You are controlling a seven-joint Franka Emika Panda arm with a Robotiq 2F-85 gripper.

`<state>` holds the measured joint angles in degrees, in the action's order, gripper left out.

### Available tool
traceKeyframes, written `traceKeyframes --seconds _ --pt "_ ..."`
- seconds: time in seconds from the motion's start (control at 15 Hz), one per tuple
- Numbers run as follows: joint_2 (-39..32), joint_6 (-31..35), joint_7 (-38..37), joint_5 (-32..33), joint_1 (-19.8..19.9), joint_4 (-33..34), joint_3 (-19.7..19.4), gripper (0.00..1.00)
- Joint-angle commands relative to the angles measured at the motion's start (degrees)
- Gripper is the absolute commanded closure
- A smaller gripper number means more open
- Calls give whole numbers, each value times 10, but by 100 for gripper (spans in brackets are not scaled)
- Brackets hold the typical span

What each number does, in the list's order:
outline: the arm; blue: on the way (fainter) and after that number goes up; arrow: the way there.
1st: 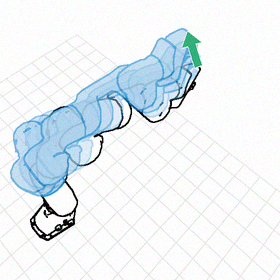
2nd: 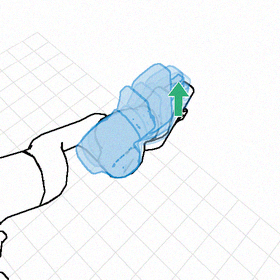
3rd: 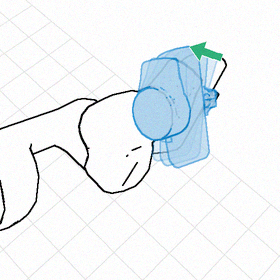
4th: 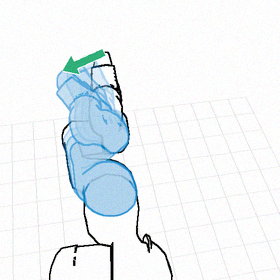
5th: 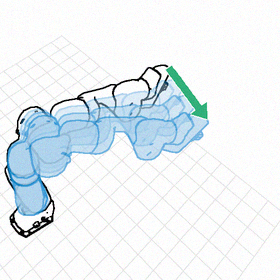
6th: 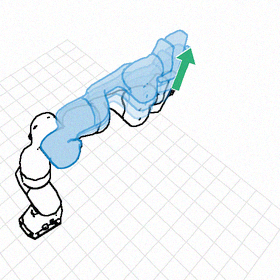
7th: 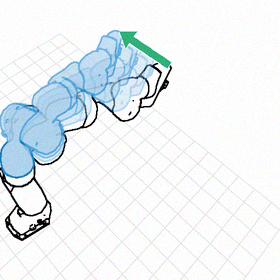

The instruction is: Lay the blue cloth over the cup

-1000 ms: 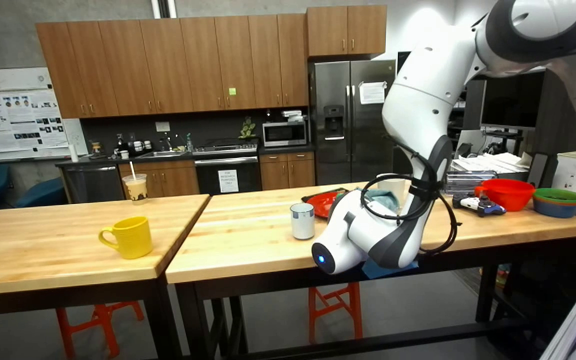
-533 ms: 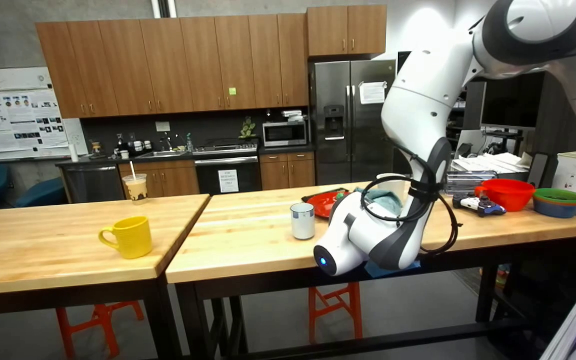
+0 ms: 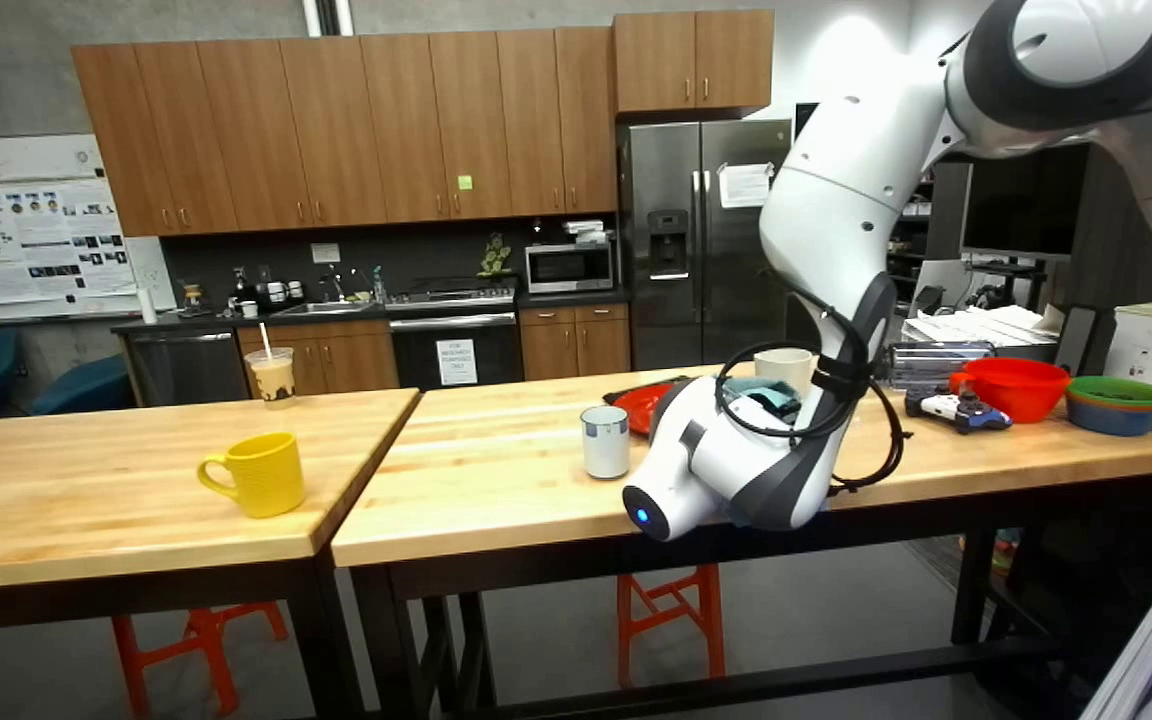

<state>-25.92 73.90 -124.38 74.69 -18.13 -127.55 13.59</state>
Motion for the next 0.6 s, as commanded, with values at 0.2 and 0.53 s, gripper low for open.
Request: traceKeyframes --seconds 0.2,0.53 --pt "33 -22 6 106 7 -22 -3 100" --pt "83 1 26 192 29 -38 -4 100"
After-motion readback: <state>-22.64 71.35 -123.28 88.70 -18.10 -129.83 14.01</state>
